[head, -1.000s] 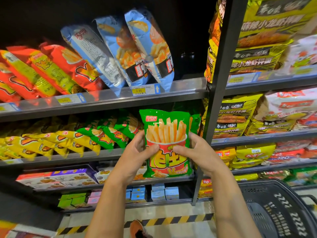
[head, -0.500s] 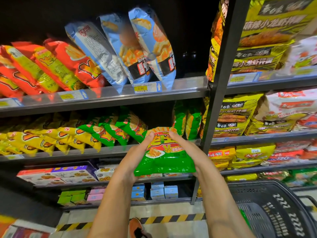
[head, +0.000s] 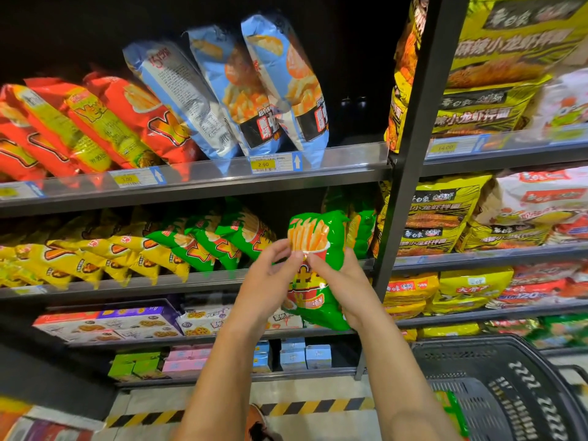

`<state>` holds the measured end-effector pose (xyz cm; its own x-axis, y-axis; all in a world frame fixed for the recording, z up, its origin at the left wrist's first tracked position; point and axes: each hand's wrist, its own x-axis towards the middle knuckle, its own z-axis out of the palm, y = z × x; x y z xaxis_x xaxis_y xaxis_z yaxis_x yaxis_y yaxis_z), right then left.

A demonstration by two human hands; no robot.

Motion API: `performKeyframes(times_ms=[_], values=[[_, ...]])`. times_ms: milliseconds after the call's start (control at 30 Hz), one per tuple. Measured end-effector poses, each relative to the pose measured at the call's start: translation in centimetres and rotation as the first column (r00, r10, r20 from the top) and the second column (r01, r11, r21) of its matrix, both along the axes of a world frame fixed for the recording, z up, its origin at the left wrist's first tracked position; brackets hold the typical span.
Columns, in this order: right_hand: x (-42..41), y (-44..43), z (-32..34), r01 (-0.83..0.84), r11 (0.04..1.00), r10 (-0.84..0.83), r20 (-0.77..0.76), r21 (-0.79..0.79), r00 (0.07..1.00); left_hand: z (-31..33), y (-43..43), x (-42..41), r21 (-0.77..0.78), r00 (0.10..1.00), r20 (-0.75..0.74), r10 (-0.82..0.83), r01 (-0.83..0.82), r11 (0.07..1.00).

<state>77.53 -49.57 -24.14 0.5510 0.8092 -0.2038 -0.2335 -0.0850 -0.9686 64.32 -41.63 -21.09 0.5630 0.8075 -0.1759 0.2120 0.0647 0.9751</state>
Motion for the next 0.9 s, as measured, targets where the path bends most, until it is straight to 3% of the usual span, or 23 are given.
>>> performKeyframes(times_ms=[133, 267, 367, 467, 567, 700, 900], values=[[-0.1, 0.1, 0.7, -0.142, 0.99, 0.141, 0.109, -0.004, 0.984, -0.2, -0.7, 0.8, -0.048, 0.996, 0.055, -0.073, 0.076, 0.996], [0.9, -0.3, 1.0, -0.196, 0.98, 0.192, 0.139, 0.016, 0.971, -1.0, 0.1, 0.2, -0.126, 0.995, 0.08, 0.054, -0.044, 0.991], [1.3, -0.5, 0.7, -0.117, 0.992, 0.11, 0.161, 0.037, 0.981, -1.6, 0.9, -0.5, -0.249, 0.984, 0.134, 0.121, -0.085, 0.965], [1.6, -0.5, 0.5, -0.033, 0.998, 0.027, 0.134, 0.046, 0.991, -2.1, 1.4, -1.3, -0.398, 0.973, 0.192, 0.125, -0.039, 0.917], [1.5, -0.4, 0.3, -0.149, 0.989, 0.149, 0.002, 0.024, 0.989, -2.1, 1.3, -1.6, -0.474, 0.961, 0.249, 0.122, 0.011, 0.88], [1.4, -0.3, 0.0, -0.237, 0.968, 0.244, -0.103, 0.079, 0.964, -2.0, 1.6, -1.6, -0.465, 0.962, 0.249, 0.109, 0.02, 0.885], [1.5, 0.6, -0.6, -0.156, 0.985, 0.158, -0.01, 0.079, 0.987, -1.9, 2.4, -1.9, -0.327, 0.982, 0.185, 0.019, 0.044, 0.944]])
